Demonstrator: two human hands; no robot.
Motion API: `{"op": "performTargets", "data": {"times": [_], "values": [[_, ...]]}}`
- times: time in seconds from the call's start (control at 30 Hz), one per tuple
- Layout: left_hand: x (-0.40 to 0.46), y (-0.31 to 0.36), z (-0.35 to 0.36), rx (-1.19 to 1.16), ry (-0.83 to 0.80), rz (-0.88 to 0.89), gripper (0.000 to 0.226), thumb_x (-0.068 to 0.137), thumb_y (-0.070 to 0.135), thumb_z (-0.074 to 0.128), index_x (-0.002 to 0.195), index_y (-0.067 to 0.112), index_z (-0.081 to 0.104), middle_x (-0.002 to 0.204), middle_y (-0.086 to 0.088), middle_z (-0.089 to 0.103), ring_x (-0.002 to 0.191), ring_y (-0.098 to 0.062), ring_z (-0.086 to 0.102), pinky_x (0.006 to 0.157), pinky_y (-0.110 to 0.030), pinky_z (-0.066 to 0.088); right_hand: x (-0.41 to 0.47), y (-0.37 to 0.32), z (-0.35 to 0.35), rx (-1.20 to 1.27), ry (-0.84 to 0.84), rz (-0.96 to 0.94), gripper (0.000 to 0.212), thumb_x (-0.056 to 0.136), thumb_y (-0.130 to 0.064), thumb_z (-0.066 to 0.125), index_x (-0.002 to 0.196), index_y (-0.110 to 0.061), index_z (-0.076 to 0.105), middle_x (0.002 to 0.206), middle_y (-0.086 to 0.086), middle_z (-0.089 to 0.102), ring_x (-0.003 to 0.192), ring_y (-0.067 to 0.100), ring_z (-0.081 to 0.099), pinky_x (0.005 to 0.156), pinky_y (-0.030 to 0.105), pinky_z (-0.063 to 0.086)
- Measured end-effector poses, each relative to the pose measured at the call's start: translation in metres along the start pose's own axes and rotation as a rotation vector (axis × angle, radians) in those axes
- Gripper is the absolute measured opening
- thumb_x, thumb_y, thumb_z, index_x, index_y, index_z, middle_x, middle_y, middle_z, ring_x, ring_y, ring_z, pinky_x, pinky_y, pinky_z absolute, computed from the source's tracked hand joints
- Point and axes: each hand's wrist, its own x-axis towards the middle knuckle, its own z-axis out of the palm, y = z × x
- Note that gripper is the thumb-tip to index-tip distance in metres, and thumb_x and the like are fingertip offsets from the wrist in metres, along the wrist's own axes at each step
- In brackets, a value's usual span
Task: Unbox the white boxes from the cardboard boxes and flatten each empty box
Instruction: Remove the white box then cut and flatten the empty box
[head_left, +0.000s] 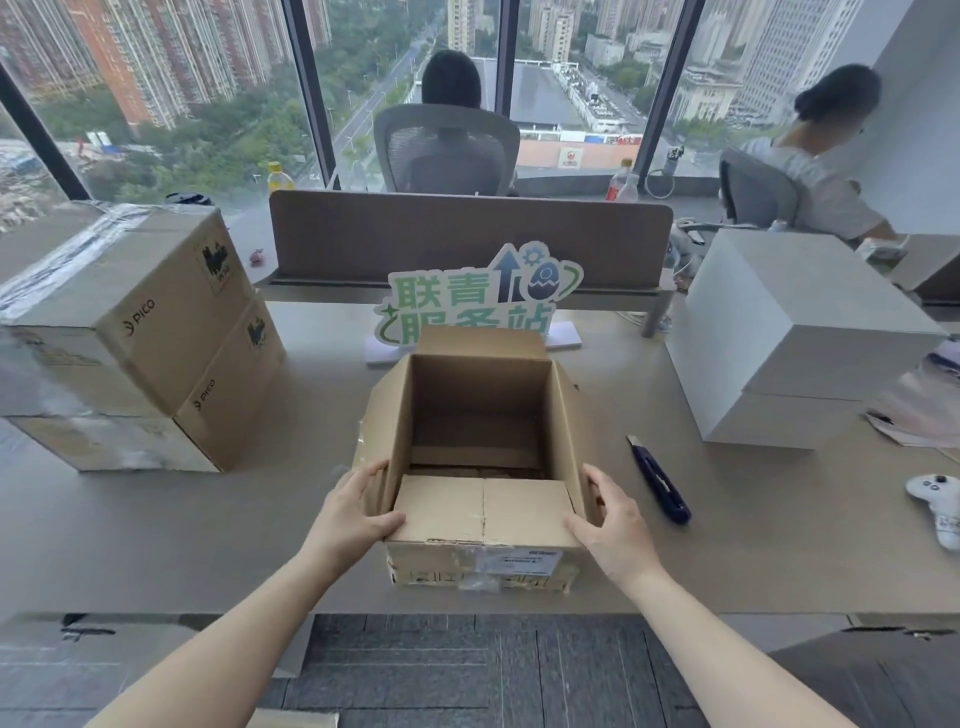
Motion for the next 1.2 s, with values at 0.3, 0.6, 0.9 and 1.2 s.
{"op": "performTargets", "data": {"times": [0.3, 0.6, 0.9, 1.2], "values": [[-0.018, -0.011, -0.016, 0.087, 0.080, 0.156, 0.044, 0.077, 0.037, 0.080, 0.118, 0.028, 0.066, 0.124, 0.016, 0.058, 0.114, -0.007, 0.053, 0.100, -0.033, 0.045, -0.021, 0.014, -0.005, -0.019, 0.190, -0.180, 0.035, 0.085, -0.030, 0.076, 0.117, -0.023, 0.063, 0.120, -0.014, 0.058, 0.113, 0.008, 0.049, 0.099, 0.031, 0.043], [-0.073, -0.055, -0.001, 0.246, 0.103, 0.199, 0.024, 0.086, 0.046, 0.064, 0.081, 0.024, 0.072, 0.077, 0.015, 0.066, 0.072, -0.002, 0.062, 0.065, -0.033, 0.055, -0.060, 0.036, 0.005, -0.108, 0.188, -0.124, 0.020, 0.093, -0.023, 0.065, 0.075, -0.019, 0.073, 0.071, -0.010, 0.070, 0.068, 0.010, 0.063, 0.060, 0.030, 0.050], [-0.067, -0.024, 0.043, -0.544, -0.076, -0.235, 0.053, 0.088, 0.020, 0.066, 0.137, 0.024, 0.047, 0.127, 0.006, 0.058, 0.125, -0.014, 0.051, 0.101, -0.028, 0.037, -0.063, 0.026, 0.038, 0.397, -0.088, 0.235, 0.038, 0.096, -0.014, 0.061, 0.133, -0.020, 0.060, 0.124, -0.014, 0.065, 0.122, 0.007, 0.056, 0.111, 0.035, 0.039], [-0.037, 0.040, -0.008, -0.634, -0.016, 0.007, 0.071, 0.073, 0.028, 0.069, 0.140, 0.023, 0.049, 0.116, 0.015, 0.068, 0.110, 0.006, 0.061, 0.089, -0.013, 0.047, -0.046, -0.045, -0.002, 0.629, 0.142, 0.046, 0.045, 0.098, -0.009, 0.055, 0.142, -0.018, 0.051, 0.124, -0.023, 0.058, 0.115, -0.012, 0.052, 0.098, 0.010, 0.036]]}}
